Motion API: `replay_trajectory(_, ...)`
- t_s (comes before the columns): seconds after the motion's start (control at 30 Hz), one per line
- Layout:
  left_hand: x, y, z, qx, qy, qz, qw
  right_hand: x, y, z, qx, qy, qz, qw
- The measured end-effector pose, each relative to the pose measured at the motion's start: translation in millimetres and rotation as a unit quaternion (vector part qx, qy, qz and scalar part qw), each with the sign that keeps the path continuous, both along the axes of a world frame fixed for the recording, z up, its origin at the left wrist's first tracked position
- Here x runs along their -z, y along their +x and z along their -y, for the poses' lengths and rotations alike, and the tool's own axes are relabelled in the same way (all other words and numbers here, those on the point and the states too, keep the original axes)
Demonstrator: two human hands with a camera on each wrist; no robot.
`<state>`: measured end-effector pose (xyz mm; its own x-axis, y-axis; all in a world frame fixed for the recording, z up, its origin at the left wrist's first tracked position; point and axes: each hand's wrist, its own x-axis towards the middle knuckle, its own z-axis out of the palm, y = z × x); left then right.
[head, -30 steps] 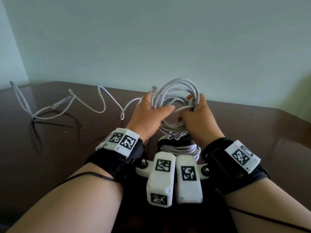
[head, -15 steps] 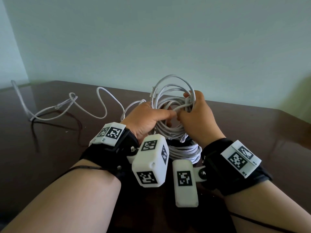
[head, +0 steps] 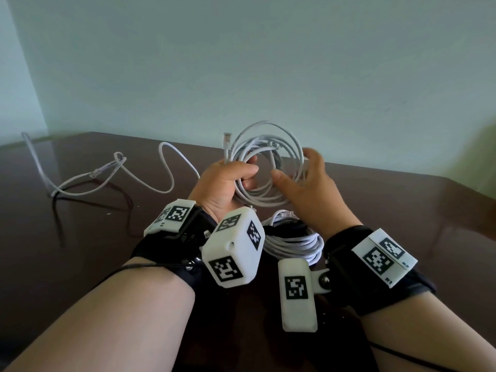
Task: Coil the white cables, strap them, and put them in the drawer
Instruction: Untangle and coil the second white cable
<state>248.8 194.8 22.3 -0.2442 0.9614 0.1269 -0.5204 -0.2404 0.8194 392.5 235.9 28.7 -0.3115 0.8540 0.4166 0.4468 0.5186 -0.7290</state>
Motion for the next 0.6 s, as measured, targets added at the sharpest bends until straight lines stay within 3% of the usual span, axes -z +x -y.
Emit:
replay_trajectory(0.13,0.4,3.9,-2.2,-0.013,0.001,-0.008,1.000,-1.2,1.3,-2.0,-0.045,0.093,-0.028,0.994)
replay_trajectory(0.27,-1.1,4.3,1.3,0.023,0.032,-0.005,0.999,2.2,0.4,-4.1,-0.097,0.042,0.023,0.994)
replay_trajectory(0.37,-5.5,1.5,2.9,0.006,0.070,0.047,0.996,3.2,1.3,-3.1,-0.075,0.027,-0.110,0.991)
replay_trajectory(0.5,-8.9,-6.7,2.6,-0.003,0.120,0.119,0.986,1.8,-3.3,-4.8,-0.040,-0.085,-0.287,0.953)
replay_trajectory(0.6,-10.3,-11.8,4.1,0.022,0.152,0.128,0.980,0.8,-4.0,-4.6,-0.025,-0.123,-0.197,0.972)
